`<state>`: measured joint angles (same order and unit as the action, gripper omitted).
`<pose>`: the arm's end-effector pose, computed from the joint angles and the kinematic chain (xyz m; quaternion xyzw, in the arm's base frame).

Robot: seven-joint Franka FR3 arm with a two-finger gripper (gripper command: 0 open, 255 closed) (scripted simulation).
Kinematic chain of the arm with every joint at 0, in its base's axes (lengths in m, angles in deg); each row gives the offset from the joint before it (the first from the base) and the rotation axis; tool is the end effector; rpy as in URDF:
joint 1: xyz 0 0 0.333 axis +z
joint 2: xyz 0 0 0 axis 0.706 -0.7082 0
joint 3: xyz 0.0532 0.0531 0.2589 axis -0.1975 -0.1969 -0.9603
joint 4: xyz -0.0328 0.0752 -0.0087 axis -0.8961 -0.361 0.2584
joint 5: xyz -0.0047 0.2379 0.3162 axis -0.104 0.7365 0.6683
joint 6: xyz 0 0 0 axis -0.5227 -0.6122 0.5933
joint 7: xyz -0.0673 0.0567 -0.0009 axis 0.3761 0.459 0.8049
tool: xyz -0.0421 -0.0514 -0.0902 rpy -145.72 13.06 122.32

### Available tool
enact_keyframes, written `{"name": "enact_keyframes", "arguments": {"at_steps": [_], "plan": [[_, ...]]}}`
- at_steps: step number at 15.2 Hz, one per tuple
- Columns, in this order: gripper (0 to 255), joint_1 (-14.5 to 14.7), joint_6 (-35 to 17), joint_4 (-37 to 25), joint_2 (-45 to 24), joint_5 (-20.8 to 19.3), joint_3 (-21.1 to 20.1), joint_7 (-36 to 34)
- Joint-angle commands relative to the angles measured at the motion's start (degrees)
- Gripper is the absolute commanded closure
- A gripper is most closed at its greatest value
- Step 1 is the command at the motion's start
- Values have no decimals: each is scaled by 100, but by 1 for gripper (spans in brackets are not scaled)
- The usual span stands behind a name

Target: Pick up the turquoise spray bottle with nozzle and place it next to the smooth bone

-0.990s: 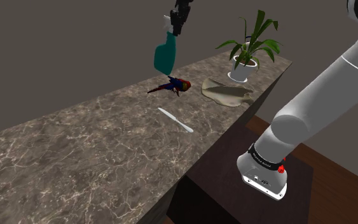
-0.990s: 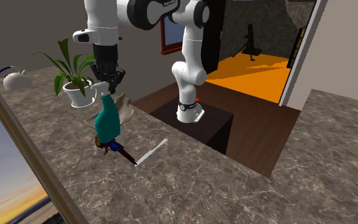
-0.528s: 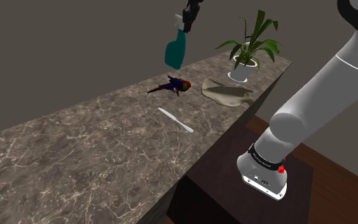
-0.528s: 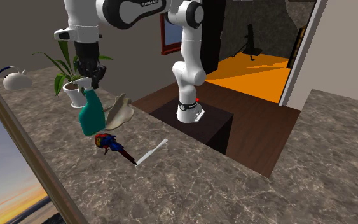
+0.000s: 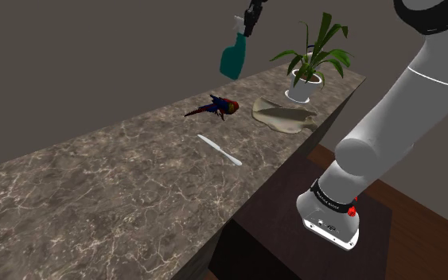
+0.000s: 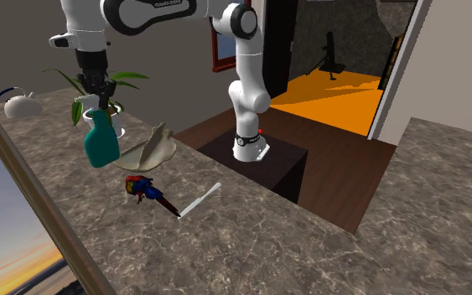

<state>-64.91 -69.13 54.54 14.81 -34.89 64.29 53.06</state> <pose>0.5575 -0.1686 0.5413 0.9891 0.1349 0.0434 0.0402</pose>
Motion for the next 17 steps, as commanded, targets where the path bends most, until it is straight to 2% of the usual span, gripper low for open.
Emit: {"name": "enact_keyframes", "arguments": {"at_steps": [1,6,11,15,17], "plan": [[255,-113,9,-227,-206,17,108,232],[255,-427,182,-1050,-838,100,357,811],[255,-774,502,-2198,-1658,222,546,1350],[255,-1089,958,-3544,-2547,341,647,1738],[255,-1268,1348,-4567,-3181,407,676,1911]]}}
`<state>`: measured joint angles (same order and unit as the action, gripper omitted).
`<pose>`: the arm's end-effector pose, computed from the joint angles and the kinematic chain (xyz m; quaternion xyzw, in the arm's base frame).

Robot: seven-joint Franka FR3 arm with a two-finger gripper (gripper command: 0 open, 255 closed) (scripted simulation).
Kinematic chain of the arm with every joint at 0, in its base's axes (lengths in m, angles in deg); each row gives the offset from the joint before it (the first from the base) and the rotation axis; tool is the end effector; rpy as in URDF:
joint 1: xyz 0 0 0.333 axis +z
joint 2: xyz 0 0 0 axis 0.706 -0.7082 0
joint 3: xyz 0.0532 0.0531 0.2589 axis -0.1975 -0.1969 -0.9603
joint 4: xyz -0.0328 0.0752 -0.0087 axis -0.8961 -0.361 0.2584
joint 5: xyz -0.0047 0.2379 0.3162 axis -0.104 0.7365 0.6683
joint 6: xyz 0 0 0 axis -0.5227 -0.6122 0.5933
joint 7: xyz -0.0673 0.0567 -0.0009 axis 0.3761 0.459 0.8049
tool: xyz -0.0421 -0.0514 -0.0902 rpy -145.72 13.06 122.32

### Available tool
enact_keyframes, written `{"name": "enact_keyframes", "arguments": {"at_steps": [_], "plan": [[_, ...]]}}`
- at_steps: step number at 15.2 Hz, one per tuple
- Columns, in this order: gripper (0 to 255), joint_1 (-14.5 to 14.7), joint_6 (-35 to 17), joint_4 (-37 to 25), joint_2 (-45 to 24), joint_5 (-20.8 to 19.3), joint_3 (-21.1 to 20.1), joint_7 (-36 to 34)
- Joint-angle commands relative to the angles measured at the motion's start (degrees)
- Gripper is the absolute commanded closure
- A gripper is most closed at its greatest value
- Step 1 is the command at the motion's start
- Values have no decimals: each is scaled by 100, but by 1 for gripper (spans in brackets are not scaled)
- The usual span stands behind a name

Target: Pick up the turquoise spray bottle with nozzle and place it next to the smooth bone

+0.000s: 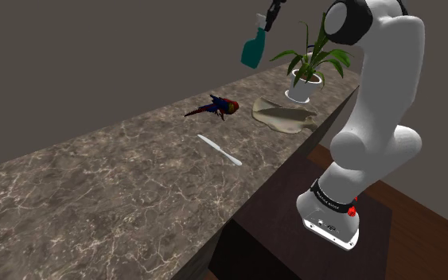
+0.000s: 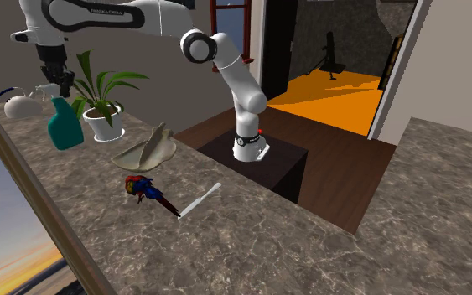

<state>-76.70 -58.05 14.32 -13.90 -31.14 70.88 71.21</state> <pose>0.5693 -0.3798 0.5443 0.9891 0.1345 0.0441 0.0407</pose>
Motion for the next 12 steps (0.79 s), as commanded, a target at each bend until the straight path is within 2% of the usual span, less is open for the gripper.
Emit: {"name": "enact_keyframes", "arguments": {"at_steps": [1,5,12], "plan": [[255,-229,708,-1681,-979,81,23,193],[255,-192,40,-536,-502,57,24,202],[255,-158,-735,581,-160,44,29,210]]}}
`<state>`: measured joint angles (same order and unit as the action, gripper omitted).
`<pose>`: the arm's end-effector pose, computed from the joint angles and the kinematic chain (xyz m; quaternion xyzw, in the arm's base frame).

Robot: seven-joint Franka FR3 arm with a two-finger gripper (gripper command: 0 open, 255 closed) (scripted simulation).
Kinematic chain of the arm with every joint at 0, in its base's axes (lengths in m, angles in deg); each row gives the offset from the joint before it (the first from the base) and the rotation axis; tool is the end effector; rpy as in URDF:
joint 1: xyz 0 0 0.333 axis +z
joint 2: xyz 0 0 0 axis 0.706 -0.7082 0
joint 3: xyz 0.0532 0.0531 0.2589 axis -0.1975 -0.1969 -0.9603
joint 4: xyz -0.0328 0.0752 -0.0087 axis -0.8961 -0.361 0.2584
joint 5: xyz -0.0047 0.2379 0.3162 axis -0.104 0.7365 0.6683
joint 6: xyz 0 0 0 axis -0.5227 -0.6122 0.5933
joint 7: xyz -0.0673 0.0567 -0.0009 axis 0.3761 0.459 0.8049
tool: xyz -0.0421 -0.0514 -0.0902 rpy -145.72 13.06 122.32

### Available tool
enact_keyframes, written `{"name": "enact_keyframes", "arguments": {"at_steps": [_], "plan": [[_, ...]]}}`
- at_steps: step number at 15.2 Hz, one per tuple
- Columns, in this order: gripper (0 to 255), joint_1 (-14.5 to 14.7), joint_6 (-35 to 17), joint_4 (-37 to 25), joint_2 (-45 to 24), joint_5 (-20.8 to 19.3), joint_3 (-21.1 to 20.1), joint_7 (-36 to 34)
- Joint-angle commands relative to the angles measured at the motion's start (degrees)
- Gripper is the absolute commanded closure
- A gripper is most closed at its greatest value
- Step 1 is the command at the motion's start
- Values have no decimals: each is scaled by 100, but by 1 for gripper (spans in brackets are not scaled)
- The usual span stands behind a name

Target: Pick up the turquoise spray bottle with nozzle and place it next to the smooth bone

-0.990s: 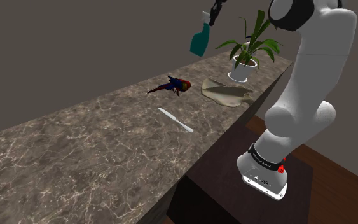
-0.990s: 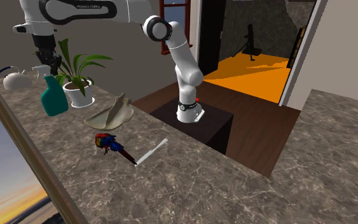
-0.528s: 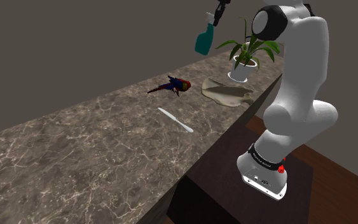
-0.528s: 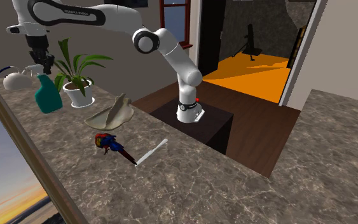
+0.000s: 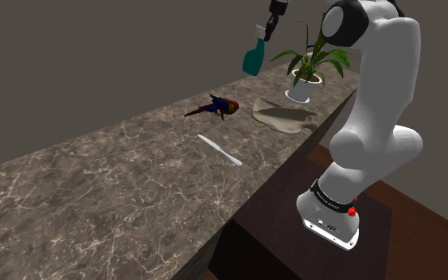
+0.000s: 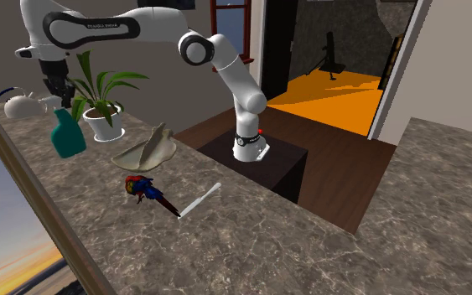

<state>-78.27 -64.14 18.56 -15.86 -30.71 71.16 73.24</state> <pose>0.5710 -0.4072 0.4956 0.9890 0.1354 0.0433 0.0403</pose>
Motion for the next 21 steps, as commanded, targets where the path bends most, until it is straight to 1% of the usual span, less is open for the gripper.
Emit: {"name": "enact_keyframes", "arguments": {"at_steps": [1,10,21], "plan": [[255,2,-221,281,65,-1,2,8],[255,22,-994,1182,192,-4,1,15],[255,33,-1784,1920,141,4,-4,26]]}}
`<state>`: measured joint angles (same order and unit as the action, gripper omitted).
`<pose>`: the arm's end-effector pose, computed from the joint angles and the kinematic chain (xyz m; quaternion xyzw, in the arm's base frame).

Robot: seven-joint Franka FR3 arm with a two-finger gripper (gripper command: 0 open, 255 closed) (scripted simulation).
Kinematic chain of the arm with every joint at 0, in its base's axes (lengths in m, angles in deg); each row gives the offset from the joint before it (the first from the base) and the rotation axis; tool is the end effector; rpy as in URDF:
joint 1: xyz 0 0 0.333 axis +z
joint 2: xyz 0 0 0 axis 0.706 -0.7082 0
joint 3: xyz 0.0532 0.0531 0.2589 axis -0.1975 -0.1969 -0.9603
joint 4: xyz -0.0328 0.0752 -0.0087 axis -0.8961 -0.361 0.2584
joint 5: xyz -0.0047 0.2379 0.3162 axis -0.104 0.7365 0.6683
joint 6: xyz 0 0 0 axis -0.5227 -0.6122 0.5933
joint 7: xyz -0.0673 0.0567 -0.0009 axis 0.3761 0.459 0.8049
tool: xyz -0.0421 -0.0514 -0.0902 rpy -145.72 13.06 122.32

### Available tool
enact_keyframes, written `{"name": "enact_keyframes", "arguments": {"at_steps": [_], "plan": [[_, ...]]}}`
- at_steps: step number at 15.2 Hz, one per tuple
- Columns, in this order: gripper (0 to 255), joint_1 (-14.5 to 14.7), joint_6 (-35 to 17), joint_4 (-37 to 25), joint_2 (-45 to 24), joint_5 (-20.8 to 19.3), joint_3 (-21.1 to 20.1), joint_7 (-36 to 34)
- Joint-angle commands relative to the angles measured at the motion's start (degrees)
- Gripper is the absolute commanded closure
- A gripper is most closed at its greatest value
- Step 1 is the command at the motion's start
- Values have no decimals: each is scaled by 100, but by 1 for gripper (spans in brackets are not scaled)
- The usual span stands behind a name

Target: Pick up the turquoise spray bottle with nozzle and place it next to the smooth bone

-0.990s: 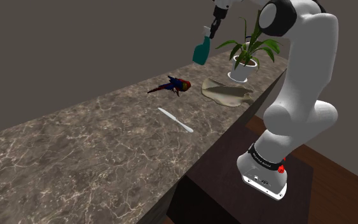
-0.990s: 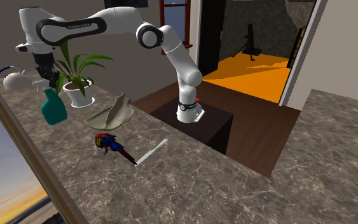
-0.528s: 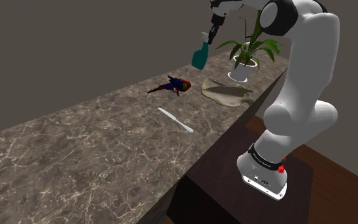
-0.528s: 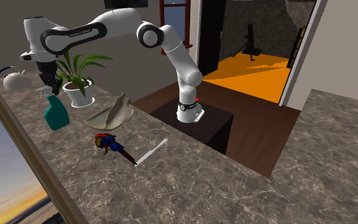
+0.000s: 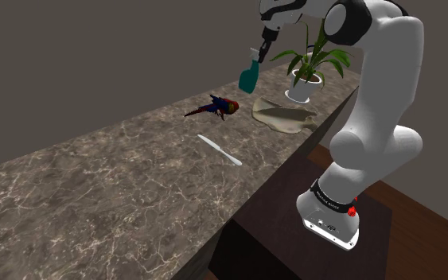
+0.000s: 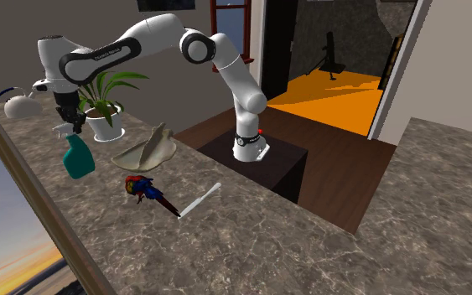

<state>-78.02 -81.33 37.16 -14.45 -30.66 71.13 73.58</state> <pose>0.5711 -0.4094 0.3827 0.9890 0.1355 0.0434 0.0403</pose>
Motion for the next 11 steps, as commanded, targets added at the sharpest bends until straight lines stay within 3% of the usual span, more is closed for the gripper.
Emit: {"name": "enact_keyframes", "arguments": {"at_steps": [1,8,9,11], "plan": [[255,8,-64,58,-1,-1,-2,-8],[255,7,-64,57,-2,-1,-2,-8],[0,8,-64,58,-1,-1,-2,-8],[0,7,-63,56,-2,-1,-2,-8]]}}
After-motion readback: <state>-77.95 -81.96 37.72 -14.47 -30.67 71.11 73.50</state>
